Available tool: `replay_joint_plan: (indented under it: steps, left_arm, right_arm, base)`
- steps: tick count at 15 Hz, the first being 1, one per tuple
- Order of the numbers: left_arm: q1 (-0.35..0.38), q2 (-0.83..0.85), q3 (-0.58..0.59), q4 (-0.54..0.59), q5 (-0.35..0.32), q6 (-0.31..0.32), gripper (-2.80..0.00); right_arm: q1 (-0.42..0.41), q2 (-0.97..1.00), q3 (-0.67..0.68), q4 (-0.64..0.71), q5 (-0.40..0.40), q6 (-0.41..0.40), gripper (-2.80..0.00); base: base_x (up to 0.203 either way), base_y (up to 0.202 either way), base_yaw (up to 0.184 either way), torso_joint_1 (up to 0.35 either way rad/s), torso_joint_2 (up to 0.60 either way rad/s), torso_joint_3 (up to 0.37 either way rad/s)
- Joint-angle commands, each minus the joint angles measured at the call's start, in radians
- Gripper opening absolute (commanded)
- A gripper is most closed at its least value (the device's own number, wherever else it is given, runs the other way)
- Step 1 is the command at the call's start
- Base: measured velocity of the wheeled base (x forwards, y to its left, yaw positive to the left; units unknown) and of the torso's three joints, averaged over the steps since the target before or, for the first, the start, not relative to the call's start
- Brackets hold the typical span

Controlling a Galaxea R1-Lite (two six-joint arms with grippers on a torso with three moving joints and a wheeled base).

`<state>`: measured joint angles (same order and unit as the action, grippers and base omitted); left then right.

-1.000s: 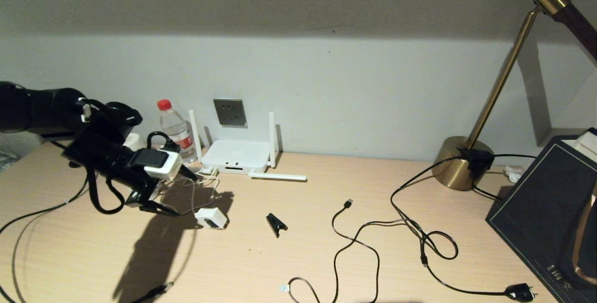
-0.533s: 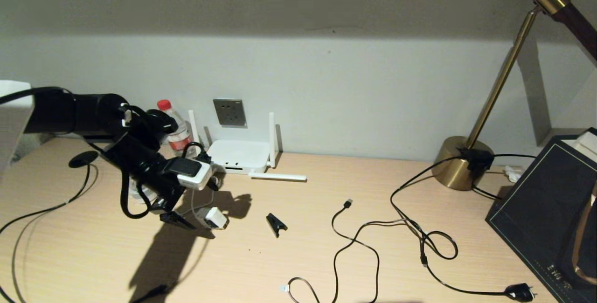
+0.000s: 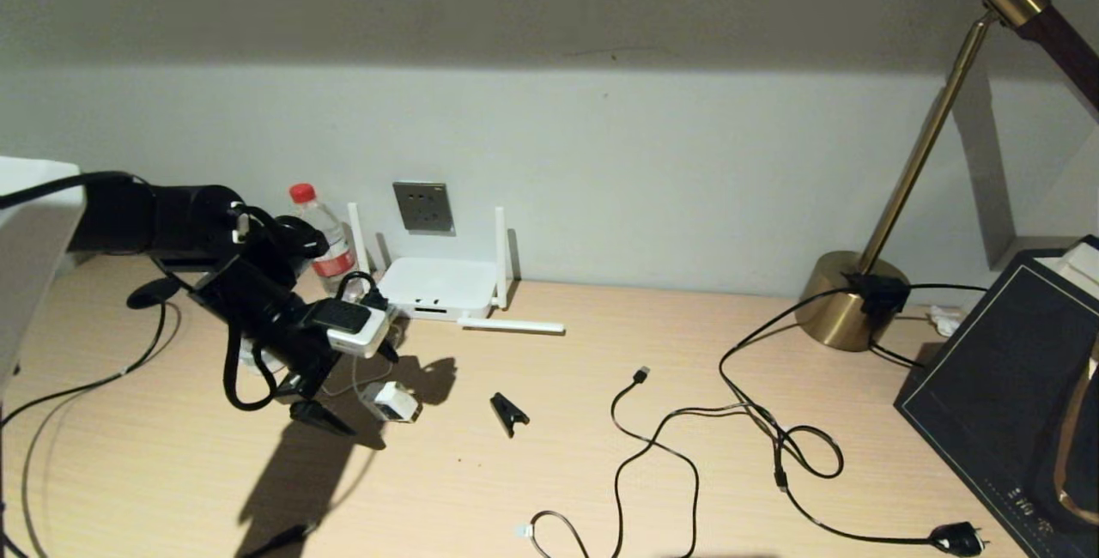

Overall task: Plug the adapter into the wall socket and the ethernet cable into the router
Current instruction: Pick up plug

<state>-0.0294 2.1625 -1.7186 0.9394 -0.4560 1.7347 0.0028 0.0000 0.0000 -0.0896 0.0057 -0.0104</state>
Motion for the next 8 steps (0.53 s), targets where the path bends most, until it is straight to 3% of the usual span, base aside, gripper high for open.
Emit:
replay_joint_plan:
  steps: [1, 8]
  left_arm:
    - [0.0, 0.027, -0.001, -0.002, -0.004, 0.008, 0.0]
    - [0.0, 0.114, -0.062, -0.006, -0.005, 0.006, 0.0]
  right_arm:
    - [0.0, 0.002, 0.035, -0.001, 0.0, 0.0, -2.8]
    - [0.0, 0.002, 0.035, -0.001, 0.0, 0.0, -2.8]
  base:
    - [0.0, 0.0, 0.0, 0.0, 0.0, 0.0]
    - [0.0, 0.0, 0.0, 0.0, 0.0, 0.0]
